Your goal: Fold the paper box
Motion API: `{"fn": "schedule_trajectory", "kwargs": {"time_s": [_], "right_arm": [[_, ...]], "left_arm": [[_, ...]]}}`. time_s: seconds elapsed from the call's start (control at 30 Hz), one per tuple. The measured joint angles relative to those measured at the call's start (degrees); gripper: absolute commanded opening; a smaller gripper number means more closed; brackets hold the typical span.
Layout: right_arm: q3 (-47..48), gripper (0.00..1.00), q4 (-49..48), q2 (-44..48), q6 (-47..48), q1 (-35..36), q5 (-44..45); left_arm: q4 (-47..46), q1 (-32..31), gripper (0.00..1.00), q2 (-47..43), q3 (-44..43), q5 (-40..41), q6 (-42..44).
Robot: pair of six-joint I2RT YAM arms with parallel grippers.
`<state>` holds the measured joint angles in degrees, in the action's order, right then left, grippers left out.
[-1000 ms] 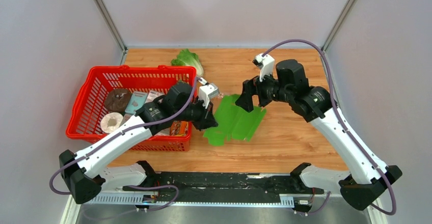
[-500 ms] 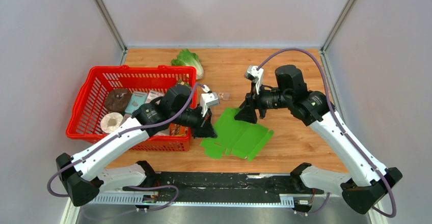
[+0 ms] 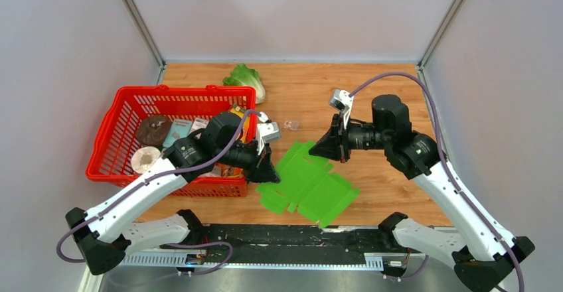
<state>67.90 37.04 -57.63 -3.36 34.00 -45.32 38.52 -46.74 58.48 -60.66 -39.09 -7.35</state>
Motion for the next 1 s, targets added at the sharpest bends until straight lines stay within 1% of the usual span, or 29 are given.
{"fn": "schedule_trajectory", "kwargs": {"time_s": [0.03, 0.1, 0.13, 0.23, 0.3, 0.4, 0.5, 0.53, 0.6, 0.7, 0.87, 1.0], "right_arm": [[-0.76, 0.00, -0.52, 1.01, -1.05, 0.00, 1.22], [-2.56, 0.00, -1.77, 3.39, -3.30, 0.07, 4.79], [-3.28, 0.00, -2.19, 4.55, -4.46, 0.07, 6.67], [-3.91, 0.00, -2.47, 7.43, -8.02, -0.35, 13.25], [-3.89, 0.00, -2.62, 9.03, -10.01, -0.96, 15.78], [-3.89, 0.00, -2.67, 11.78, -12.41, -1.62, 19.93], [-3.89, 0.00, -2.64, 14.73, -14.45, -1.77, 23.96], [-3.89, 0.00, -2.64, 15.69, -15.02, -1.84, 25.11], [-3.89, 0.00, -2.67, 17.64, -16.11, -1.84, 27.50], [-3.89, 0.00, -2.64, 20.06, -16.85, -1.84, 30.93], [-3.87, 0.00, -2.62, 21.05, -17.53, -1.84, 33.97], [-3.69, 0.00, -2.62, 21.38, -18.36, -1.84, 34.34]], "left_arm": [[-0.20, 0.00, 0.35, 0.02, 0.00, 0.42, -0.37], [-1.70, 0.02, 0.48, -0.20, 0.00, 1.64, -0.96], [-2.58, 0.02, 0.57, -0.52, 0.02, 2.89, -1.62], [-5.75, 0.02, 0.65, -3.10, 0.68, 7.43, -4.09], [-7.87, 0.13, 0.67, -5.07, 0.98, 9.97, -5.97], [-12.17, 0.52, 0.73, -8.35, 2.19, 15.39, -10.54], [-18.45, 1.95, 0.74, -11.56, 6.34, 20.15, -17.05], [-20.37, 2.75, 0.74, -12.15, 8.04, 20.59, -19.30], [-25.70, 4.98, 0.74, -12.68, 11.93, 20.13, -24.13], [-34.27, 7.15, 0.74, -10.84, 16.55, 17.64, -31.30], [-43.32, 7.39, 0.74, -6.34, 17.40, 13.49, -37.53], [-46.93, 7.41, 0.74, -5.33, 17.40, 12.31, -39.08]]}}
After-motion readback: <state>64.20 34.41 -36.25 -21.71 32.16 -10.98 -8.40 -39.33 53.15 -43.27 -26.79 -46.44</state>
